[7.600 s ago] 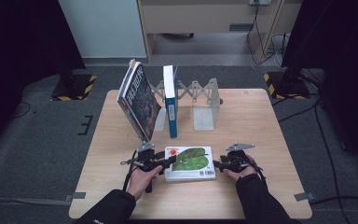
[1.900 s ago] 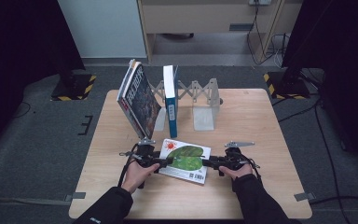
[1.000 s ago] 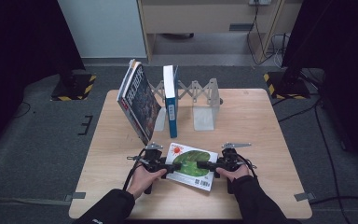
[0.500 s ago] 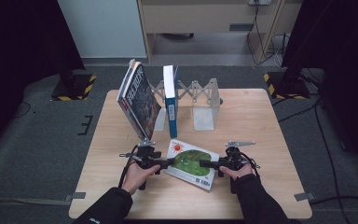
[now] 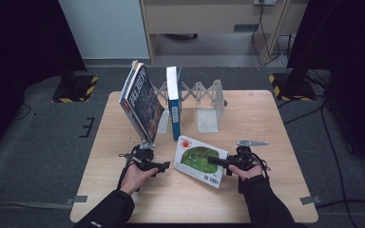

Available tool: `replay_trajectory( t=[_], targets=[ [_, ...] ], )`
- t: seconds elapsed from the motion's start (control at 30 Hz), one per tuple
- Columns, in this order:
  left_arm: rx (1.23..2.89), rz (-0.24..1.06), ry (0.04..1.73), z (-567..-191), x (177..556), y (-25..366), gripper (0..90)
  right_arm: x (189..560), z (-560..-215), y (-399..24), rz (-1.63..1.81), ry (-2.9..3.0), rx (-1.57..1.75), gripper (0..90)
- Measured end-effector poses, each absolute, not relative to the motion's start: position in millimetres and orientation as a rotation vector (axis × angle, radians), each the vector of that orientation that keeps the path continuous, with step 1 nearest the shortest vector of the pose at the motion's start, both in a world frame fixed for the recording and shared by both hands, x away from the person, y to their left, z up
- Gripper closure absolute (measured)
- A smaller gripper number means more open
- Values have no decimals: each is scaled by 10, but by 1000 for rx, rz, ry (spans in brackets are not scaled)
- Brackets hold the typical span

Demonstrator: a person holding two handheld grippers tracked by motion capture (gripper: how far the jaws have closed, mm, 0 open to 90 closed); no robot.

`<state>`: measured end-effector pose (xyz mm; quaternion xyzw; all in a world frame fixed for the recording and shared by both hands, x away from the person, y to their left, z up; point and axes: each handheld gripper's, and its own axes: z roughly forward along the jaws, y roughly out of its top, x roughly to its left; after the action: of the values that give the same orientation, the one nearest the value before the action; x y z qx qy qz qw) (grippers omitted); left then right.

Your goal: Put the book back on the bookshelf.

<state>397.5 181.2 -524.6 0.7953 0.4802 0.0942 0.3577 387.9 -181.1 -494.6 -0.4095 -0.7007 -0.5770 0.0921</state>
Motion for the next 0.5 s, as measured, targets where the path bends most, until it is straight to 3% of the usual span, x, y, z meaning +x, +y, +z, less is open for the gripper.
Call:
replay_trajectory(
  t=[0.33, 0.5],
  targets=[
    [2165, 381, 1169, -5285, 3956, 1736, 90, 3898, -4760, -2011, -1891, -2087, -1360, 756],
    [2192, 415, 1127, -5330, 3933, 1680, 16, 3908, -4674, -2083, -1934, -2120, -1432, 756]
  ],
)
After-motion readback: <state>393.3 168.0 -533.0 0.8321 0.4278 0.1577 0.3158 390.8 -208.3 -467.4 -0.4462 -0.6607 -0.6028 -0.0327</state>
